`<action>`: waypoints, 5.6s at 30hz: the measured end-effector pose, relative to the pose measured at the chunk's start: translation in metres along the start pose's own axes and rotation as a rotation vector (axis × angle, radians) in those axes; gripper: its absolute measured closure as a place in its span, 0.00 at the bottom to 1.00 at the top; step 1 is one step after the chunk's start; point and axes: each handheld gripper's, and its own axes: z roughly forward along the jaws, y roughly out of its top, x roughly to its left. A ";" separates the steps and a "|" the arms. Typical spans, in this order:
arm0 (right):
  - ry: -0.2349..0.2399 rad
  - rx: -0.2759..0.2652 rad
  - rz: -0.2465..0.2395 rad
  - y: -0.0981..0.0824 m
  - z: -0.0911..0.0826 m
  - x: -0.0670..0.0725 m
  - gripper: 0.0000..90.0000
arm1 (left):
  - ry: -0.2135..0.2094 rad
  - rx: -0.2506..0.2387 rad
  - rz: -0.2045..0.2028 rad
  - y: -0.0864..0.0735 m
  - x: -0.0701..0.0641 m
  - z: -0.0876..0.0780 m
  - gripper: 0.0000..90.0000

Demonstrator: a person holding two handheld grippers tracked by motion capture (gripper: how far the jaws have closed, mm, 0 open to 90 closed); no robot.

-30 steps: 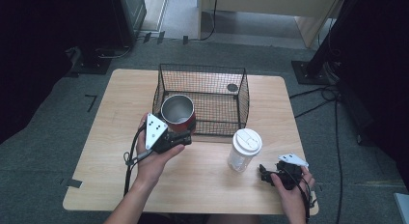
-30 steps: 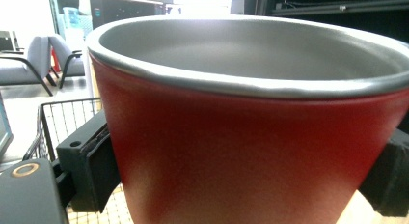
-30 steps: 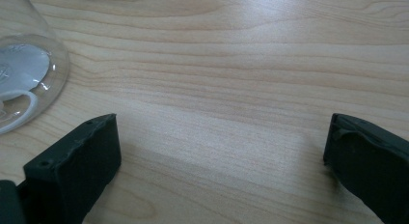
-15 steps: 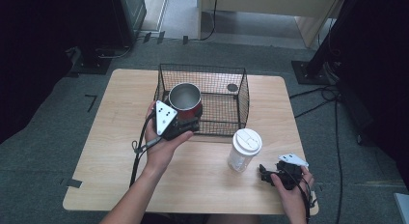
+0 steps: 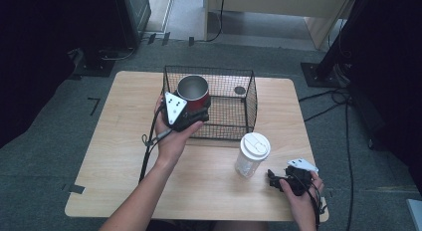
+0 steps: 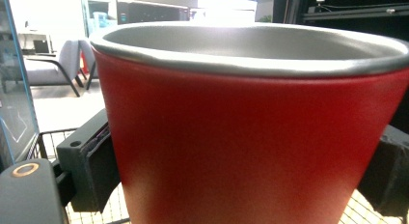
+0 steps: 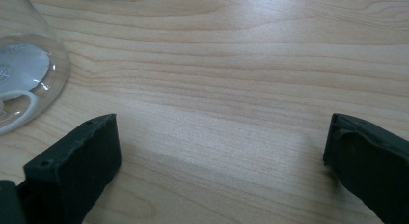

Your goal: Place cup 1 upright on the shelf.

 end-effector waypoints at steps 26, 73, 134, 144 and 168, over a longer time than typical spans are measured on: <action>0.001 0.000 0.000 0.000 0.000 0.000 0.00 | 0.073 -0.044 -0.045 -0.005 0.013 0.052 0.09; 0.001 0.000 -0.001 0.000 0.000 0.000 0.00 | 0.137 0.159 0.018 -0.051 0.031 0.107 0.24; 0.000 0.001 -0.002 0.000 0.000 0.000 0.00 | 0.162 0.263 0.017 -0.056 0.078 -0.100 0.03; 0.000 0.001 -0.003 0.000 0.000 0.000 0.00 | 0.215 0.337 0.024 -0.088 0.101 -0.124 0.03; 0.000 0.001 -0.003 0.000 0.000 0.000 0.00 | 0.221 0.513 0.086 -0.128 0.120 -0.164 0.03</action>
